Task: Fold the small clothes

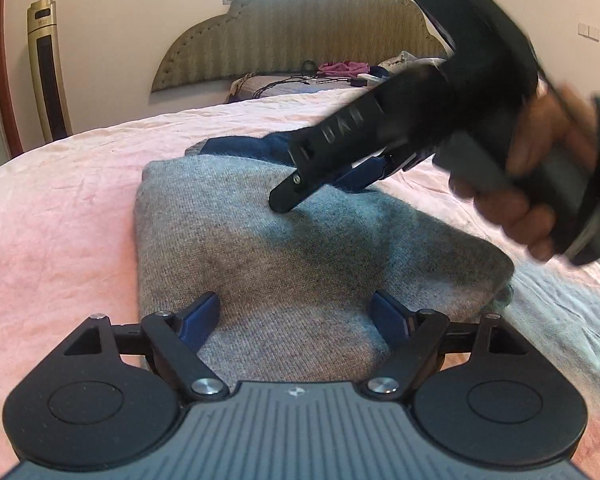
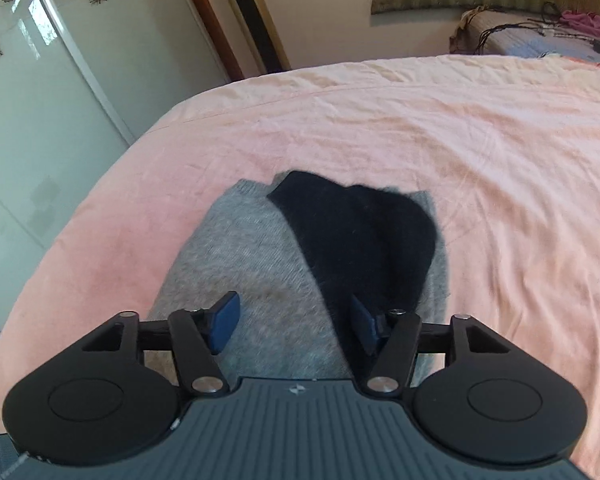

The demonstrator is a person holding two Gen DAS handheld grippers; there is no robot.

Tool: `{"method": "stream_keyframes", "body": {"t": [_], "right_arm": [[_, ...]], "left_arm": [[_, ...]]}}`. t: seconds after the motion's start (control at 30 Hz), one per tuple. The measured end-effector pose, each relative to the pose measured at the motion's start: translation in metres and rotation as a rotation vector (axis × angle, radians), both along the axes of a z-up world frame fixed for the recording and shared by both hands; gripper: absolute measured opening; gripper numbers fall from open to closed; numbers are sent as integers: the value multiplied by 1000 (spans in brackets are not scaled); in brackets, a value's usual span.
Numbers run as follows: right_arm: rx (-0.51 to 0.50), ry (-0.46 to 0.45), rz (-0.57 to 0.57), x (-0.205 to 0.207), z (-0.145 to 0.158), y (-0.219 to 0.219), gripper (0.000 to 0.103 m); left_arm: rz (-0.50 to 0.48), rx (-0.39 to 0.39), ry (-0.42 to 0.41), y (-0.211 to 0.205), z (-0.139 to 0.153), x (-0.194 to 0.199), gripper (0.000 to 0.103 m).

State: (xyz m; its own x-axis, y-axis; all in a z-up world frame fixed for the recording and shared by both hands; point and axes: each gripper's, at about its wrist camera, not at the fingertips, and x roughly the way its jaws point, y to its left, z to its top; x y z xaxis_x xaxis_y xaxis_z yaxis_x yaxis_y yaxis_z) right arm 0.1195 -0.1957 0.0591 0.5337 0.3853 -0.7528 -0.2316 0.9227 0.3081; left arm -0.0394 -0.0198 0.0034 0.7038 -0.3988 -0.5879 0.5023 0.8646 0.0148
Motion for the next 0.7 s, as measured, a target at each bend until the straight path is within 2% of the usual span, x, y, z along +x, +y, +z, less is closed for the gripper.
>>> {"method": "stream_keyframes", "body": {"t": [0.03, 0.1, 0.17, 0.23, 0.3, 0.33, 0.37, 0.43, 0.47, 0.57, 0.63, 0.7], "right_arm": [[-16, -62, 27, -5, -5, -1, 67], [7, -40, -9, -8, 1, -7, 63], [-15, -34, -30, -18, 17, -4, 59], [34, -71, 21, -38, 30, 2, 59], [38, -36, 54, -44, 21, 7, 69], [5, -7, 51, -43, 8, 8, 69], [13, -39, 58, -46, 0, 4, 68], [40, -28, 28, -50, 7, -1, 68], [43, -15, 10, -53, 14, -1, 68], [95, -71, 38, -77, 34, 3, 71], [102, -44, 60, -82, 25, 7, 82], [50, -9, 51, -81, 0, 6, 83]], "left_arm": [[13, -1, -7, 2, 2, -3, 83], [61, -23, -30, 10, 10, -17, 84], [51, -49, -26, 17, 14, -29, 84], [30, -14, -4, 16, 10, -34, 84], [12, 47, 12, 11, 3, -34, 84], [6, 55, 3, 10, 2, -35, 84], [8, 57, 5, 11, 4, -36, 84], [24, 41, 6, 16, 12, -41, 84], [40, 23, 10, 20, 16, -43, 84], [96, -24, 29, 31, 20, -46, 84], [151, -5, 51, 32, 15, -44, 84], [218, 26, 97, 37, 10, -44, 84]]}}
